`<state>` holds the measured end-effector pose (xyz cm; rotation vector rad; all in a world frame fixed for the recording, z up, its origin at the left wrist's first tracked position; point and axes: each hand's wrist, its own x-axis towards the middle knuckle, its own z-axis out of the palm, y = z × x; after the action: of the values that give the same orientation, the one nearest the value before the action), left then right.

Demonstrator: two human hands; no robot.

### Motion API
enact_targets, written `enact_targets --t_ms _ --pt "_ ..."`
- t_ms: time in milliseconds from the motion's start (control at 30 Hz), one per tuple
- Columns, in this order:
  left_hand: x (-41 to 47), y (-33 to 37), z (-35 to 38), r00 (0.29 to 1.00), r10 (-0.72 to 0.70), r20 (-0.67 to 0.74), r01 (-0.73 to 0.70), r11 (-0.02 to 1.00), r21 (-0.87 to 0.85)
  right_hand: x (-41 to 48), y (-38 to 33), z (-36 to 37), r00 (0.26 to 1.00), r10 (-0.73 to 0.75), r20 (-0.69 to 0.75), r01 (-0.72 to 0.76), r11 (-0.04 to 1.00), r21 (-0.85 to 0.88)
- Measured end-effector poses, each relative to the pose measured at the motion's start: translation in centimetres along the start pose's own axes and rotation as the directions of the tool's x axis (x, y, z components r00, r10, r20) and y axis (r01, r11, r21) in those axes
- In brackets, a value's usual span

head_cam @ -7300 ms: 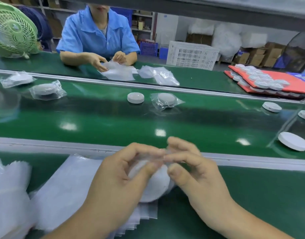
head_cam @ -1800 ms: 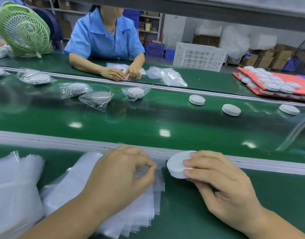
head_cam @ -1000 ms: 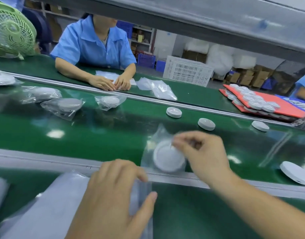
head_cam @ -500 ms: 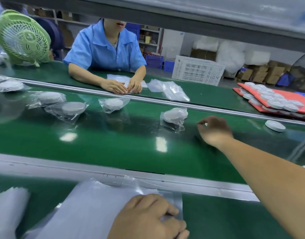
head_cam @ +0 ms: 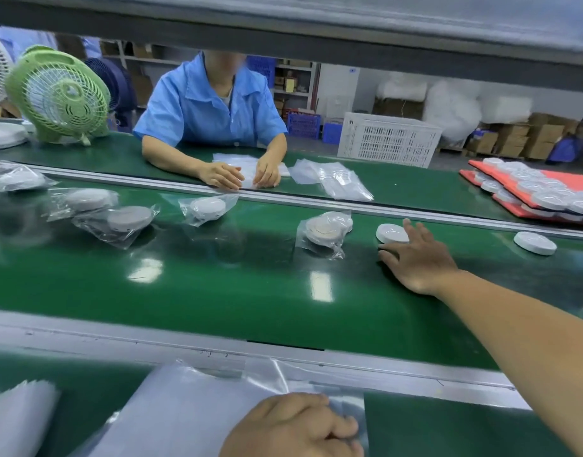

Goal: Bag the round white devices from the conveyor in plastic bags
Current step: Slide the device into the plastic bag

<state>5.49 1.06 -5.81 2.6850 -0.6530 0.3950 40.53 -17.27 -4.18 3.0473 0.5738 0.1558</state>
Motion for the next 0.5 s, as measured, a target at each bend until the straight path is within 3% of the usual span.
enact_targets --t_ms 33,100,133,167,200,233,267,300,400,500 --pt "0.2 0.0 0.1 0.998 -0.067 0.004 0.067 0.996 -0.061 0.4 -0.4 0.2 1.0 0.005 0.006 -0.005 1.0 0.02" --pt "0.3 -0.3 -2.1 0.973 -0.211 0.09 0.208 0.977 0.033 1.4 -1.2 0.7 0.999 0.018 0.042 -0.02 0.999 0.043" --pt "0.1 -0.4 -2.6 0.971 -0.225 0.078 0.216 0.971 0.106 1.8 -1.5 0.9 0.998 0.024 0.056 -0.027 0.998 0.058" --pt "0.2 -0.8 -2.2 0.986 -0.158 -0.047 0.16 0.986 0.036 2.3 -1.8 1.1 0.998 0.027 0.056 -0.031 0.996 0.078" --pt "0.8 -0.1 -2.1 0.988 -0.153 -0.015 0.152 0.986 -0.072 2.8 -1.9 1.2 0.999 0.024 0.035 -0.028 0.994 0.102" --pt "0.9 -0.2 -2.5 0.992 -0.091 0.084 0.096 0.994 -0.056 3.2 -2.0 1.2 1.0 0.009 -0.005 -0.008 0.992 0.123" --pt "0.7 -0.2 -3.7 0.98 -0.148 0.135 0.155 0.987 -0.05 3.5 -2.1 1.0 0.998 -0.016 -0.065 0.025 0.99 0.139" --pt "0.7 -0.2 -4.0 0.981 -0.176 0.084 0.181 0.982 -0.048 3.6 -2.2 0.9 0.99 -0.047 -0.135 0.067 0.987 0.147" --pt "1.4 0.2 -3.6 0.967 -0.24 -0.083 0.229 0.966 -0.119 3.6 -2.7 0.4 0.95 -0.113 -0.29 0.107 0.994 -0.038" --pt "1.8 0.8 -4.3 0.943 -0.284 -0.173 0.254 0.951 -0.179 3.0 -3.4 -0.3 0.944 -0.194 -0.266 0.122 0.957 -0.264"
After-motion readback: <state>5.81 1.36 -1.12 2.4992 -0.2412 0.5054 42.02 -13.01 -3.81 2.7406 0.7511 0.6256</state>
